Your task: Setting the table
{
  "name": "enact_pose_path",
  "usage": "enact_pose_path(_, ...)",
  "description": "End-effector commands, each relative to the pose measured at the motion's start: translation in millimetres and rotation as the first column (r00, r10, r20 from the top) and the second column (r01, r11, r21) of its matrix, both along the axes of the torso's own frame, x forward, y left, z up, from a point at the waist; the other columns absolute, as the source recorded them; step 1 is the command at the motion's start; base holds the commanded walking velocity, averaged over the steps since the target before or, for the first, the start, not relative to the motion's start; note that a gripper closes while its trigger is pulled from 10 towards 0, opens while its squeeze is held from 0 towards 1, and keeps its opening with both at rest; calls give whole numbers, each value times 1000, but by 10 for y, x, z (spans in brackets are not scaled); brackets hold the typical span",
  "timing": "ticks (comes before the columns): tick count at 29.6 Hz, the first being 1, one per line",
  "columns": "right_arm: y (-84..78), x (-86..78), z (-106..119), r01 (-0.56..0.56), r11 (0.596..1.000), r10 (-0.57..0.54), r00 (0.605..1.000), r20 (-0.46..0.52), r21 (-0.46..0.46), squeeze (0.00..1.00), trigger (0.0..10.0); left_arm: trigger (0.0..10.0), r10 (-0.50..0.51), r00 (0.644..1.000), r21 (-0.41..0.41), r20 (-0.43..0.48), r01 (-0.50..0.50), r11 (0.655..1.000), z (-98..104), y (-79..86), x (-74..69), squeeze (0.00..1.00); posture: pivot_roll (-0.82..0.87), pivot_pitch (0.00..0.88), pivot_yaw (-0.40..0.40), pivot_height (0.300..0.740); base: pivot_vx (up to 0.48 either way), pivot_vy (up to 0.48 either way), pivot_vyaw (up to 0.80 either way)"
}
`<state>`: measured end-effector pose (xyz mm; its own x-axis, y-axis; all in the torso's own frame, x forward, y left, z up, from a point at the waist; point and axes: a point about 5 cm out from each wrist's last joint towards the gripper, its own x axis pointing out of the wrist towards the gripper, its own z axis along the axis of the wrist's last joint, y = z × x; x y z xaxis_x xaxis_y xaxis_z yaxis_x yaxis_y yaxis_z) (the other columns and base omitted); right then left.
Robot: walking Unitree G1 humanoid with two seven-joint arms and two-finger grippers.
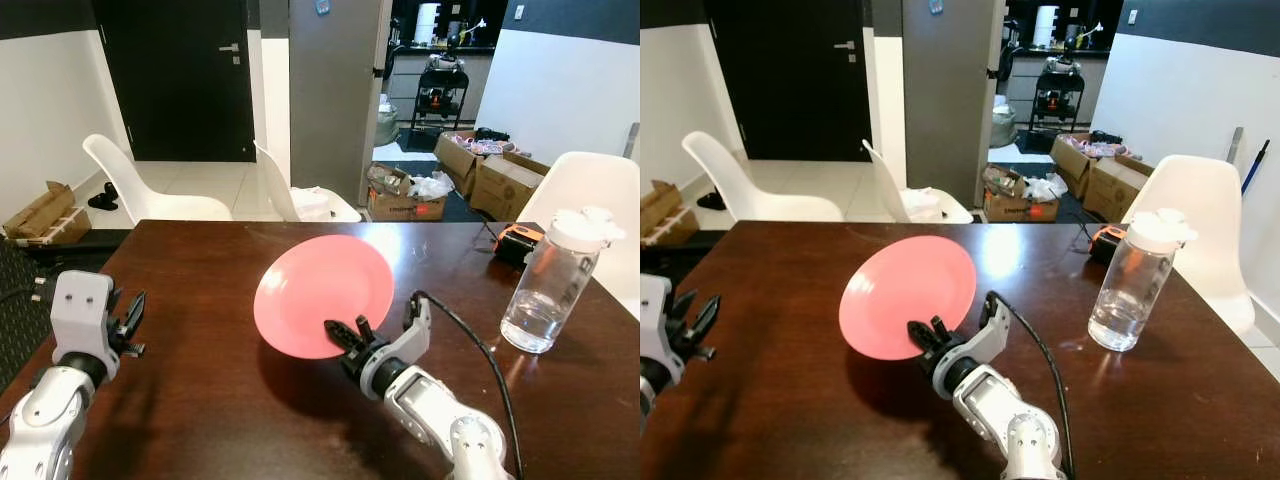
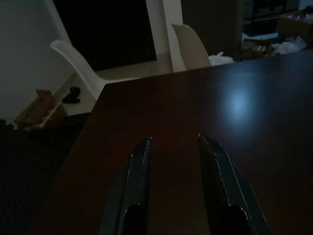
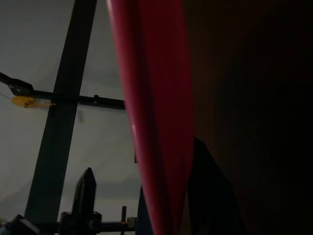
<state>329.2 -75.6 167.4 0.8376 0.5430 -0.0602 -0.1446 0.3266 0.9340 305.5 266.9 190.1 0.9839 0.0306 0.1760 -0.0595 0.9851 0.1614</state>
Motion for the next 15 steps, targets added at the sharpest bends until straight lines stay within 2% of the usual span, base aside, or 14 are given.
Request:
enact_pose_path(1, 410, -138, 3, -98, 985, 106, 993, -51, 141, 0, 10000, 10000, 8, 1000, 20, -20, -7, 1000, -26, 17, -36, 0, 88, 72, 54, 740, 0, 0, 0)
enact_pose_path(3, 467, -170, -22, -125, 980, 137, 988, -75, 156, 0, 10000, 10000, 4, 1000, 21, -23, -4, 1000, -34, 6, -38, 0, 89, 72, 54, 740, 0, 0, 0)
enact_pose_path(5, 616, -256, -114, -183, 963, 215, 964, -158, 197, 0, 10000, 10000, -13, 999, 26, -33, 14, 1000, -52, -39, -38, 0, 97, 76, 55, 740, 0, 0, 0)
enact_pose_path(9, 674, -301, -146, -205, 955, 248, 949, -195, 215, 0, 10000, 10000, -20, 999, 26, -41, 21, 999, -59, -56, -49, 0, 105, 81, 59, 740, 0, 0, 0)
enact_pose_path(10, 701, -326, -178, -214, 953, 260, 942, -211, 216, 169, 10000, 10000, -23, 999, 27, -45, 24, 999, -69, -66, -53, 0, 107, 81, 61, 740, 0, 0, 0)
enact_pose_path(11, 724, -349, -210, -220, 951, 268, 937, -225, 218, 188, 10000, 10000, -26, 998, 27, -48, 27, 999, -79, -80, -55, 0, 110, 82, 60, 740, 0, 0, 0)
enact_pose_path(12, 737, -363, -230, -223, 950, 273, 933, -235, 220, 318, 10000, 10000, -28, 998, 28, -50, 30, 999, -85, -89, -56, 0, 110, 82, 60, 740, 0, 0, 0)
enact_pose_path(13, 743, -369, -240, -223, 949, 274, 931, -239, 221, 318, 10000, 10000, -29, 998, 27, -51, 31, 999, -88, -94, -56, 0, 109, 82, 60, 740, 0, 0, 0)
enact_pose_path(14, 738, -376, -224, -223, 947, 276, 933, -230, 230, 1000, 10000, 10000, -32, 998, 25, -53, 33, 999, -97, -108, -53, 0, 108, 82, 61, 740, 0, 0, 0)
enact_pose_path(15, 738, -376, -224, -223, 947, 276, 933, -230, 230, 1000, 10000, 10000, -32, 998, 25, -53, 33, 999, -97, -108, -53, 0, 108, 82, 61, 740, 0, 0, 0)
